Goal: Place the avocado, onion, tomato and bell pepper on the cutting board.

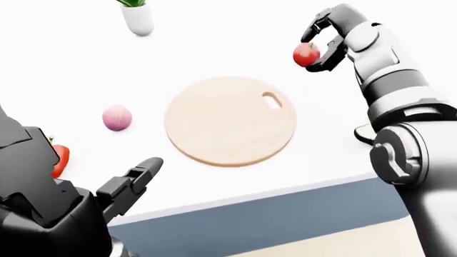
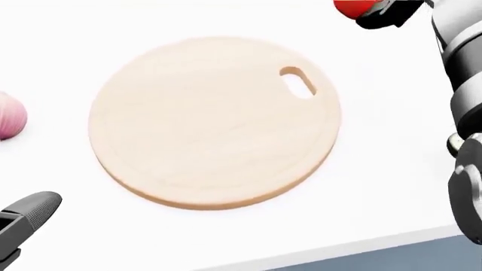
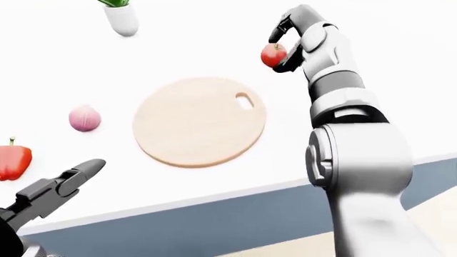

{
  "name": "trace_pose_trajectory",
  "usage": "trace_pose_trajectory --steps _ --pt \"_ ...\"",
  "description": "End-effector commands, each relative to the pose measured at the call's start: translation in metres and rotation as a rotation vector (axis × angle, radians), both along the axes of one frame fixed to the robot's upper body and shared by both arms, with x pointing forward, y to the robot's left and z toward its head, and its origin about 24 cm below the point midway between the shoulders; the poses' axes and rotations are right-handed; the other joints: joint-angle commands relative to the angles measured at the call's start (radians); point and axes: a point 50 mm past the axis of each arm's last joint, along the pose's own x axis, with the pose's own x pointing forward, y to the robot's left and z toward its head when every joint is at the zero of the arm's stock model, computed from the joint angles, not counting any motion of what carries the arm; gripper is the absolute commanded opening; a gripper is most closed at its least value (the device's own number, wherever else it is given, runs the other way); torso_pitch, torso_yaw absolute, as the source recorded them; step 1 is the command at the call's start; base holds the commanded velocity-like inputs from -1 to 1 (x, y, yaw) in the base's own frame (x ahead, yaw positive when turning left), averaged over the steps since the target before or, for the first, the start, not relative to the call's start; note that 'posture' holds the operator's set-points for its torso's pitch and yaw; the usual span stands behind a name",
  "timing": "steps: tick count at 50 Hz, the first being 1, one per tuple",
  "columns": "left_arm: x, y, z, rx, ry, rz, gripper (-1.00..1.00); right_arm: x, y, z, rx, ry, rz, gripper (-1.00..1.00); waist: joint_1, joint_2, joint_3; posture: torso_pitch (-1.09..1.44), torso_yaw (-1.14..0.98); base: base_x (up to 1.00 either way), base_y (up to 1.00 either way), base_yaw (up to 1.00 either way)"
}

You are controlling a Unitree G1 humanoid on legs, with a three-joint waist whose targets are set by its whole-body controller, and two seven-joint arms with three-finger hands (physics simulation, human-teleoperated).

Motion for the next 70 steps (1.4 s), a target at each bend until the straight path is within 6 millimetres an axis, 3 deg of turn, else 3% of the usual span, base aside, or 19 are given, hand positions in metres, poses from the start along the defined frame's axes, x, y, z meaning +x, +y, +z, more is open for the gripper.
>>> trace_pose_trajectory --steps 1,7,12,14,19,23,33,43,63,70 --pt "-0.005 -0.001 0.005 0.005 -0.042 -0.002 1.0 -0.004 0.015 0.036 -0.02 -0.129 0.067 -1.0 0.002 -0.005 -0.022 0.0 0.0 0.0 0.0 0.0" --pt "-0.005 0.0 0.005 0.004 -0.042 -0.001 1.0 -0.005 0.03 0.046 -0.016 -0.149 0.12 -1.0 0.002 -0.006 -0.021 0.0 0.0 0.0 0.0 0.0" --pt "-0.005 -0.001 0.005 0.004 -0.041 -0.002 1.0 -0.002 0.047 0.041 -0.038 -0.133 0.179 -1.0 0.003 -0.008 -0.021 0.0 0.0 0.0 0.0 0.0" --pt "-0.005 0.0 0.005 0.003 -0.04 -0.001 1.0 -0.003 0.063 0.044 0.028 -0.107 0.283 -1.0 0.003 -0.006 -0.022 0.0 0.0 0.0 0.0 0.0" --pt "-0.005 0.0 0.005 0.005 -0.041 0.001 1.0 -0.006 0.088 0.047 -0.009 -0.093 0.44 -1.0 -0.001 0.001 -0.018 0.0 0.0 0.0 0.0 0.0" --pt "-0.005 -0.001 0.004 0.005 -0.041 -0.002 1.0 -0.009 0.098 0.053 -0.018 -0.104 0.47 -1.0 -0.003 0.005 -0.018 0.0 0.0 0.0 0.0 0.0" --pt "-0.004 -0.001 0.004 0.006 -0.038 -0.003 1.0 -0.006 0.123 0.031 -0.06 -0.039 0.54 -1.0 -0.005 0.007 -0.022 0.0 0.0 0.0 0.0 0.0" --pt "-0.004 -0.001 0.004 0.004 -0.037 -0.005 1.0 -0.005 0.133 0.016 -0.089 0.005 0.571 -1.0 -0.006 0.013 -0.021 0.0 0.0 0.0 0.0 0.0" --pt "-0.003 -0.002 0.002 0.006 -0.034 -0.004 1.0 -0.002 0.131 0.002 -0.132 0.052 0.565 -1.0 -0.009 0.015 -0.025 0.0 0.0 0.0 0.0 0.0" --pt "-0.003 -0.002 0.002 0.006 -0.031 -0.005 1.0 -0.002 0.131 -0.001 -0.133 0.058 0.564 -0.72 -0.009 0.015 -0.025 0.0 0.0 0.0 0.0 0.0"
